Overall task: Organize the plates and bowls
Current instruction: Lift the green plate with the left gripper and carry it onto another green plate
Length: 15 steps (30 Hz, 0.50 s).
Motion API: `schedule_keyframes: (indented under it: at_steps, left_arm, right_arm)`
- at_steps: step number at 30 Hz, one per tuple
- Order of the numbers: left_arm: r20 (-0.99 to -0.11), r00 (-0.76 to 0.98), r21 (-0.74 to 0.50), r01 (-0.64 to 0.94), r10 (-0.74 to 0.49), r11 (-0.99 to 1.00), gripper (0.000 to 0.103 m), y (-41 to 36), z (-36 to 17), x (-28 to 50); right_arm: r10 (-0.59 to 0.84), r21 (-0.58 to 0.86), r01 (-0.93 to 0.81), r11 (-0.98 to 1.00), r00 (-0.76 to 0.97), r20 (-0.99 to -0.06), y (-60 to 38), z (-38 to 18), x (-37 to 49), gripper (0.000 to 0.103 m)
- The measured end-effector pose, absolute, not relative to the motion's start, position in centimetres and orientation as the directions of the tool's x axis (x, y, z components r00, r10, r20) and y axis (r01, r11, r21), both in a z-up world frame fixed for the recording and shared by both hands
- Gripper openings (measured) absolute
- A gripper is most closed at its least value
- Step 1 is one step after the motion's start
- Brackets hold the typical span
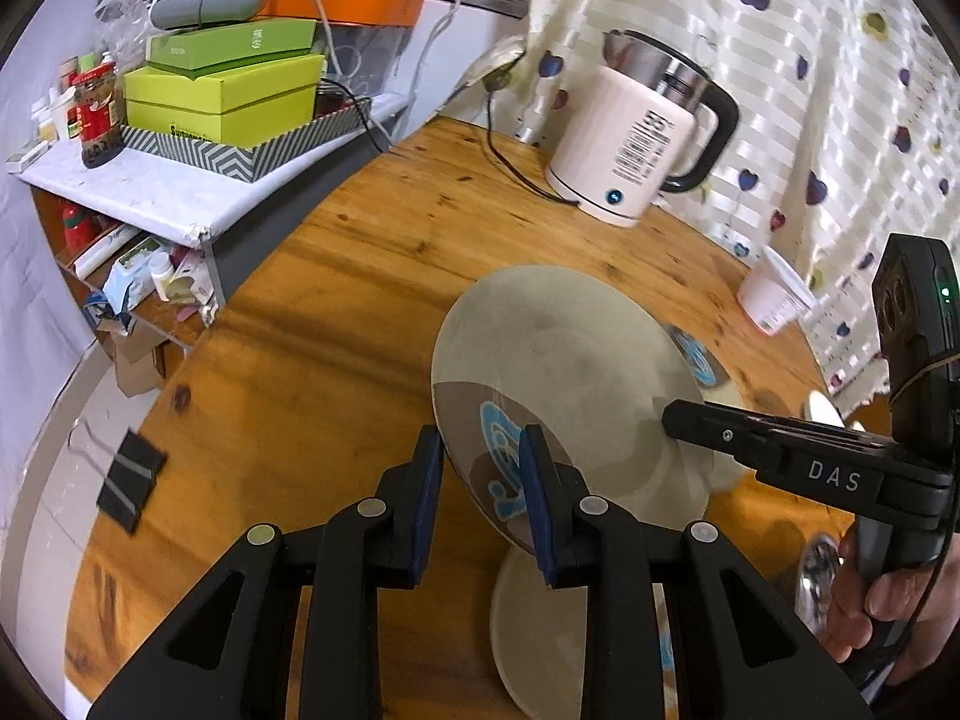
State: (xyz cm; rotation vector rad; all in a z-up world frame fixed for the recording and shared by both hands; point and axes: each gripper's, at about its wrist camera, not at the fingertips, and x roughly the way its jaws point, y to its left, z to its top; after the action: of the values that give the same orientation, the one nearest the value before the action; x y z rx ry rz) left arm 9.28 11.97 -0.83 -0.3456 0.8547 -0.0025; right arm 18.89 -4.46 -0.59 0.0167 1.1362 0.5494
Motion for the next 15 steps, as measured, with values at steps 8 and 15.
schedule_keyframes:
  at_steps: [8,15]
  left_arm:
    - [-0.742,0.651,-0.288,-0.095,-0.159,0.953,0.027,9.6,-0.9,6.0]
    - [-0.762,0.625,-0.271,-0.075,-0.166,0.960,0.027,8.2,-1.9,4.3]
  right_arm:
    - [0.412,0.288,-0.366,0.885,0.324,-0.852,-7.4,-0.5,14.3,0.026]
    - [0.404,0.298,-0.334,0.894,0.316,-0.858,-9.0,-1.7,11.9,0.026]
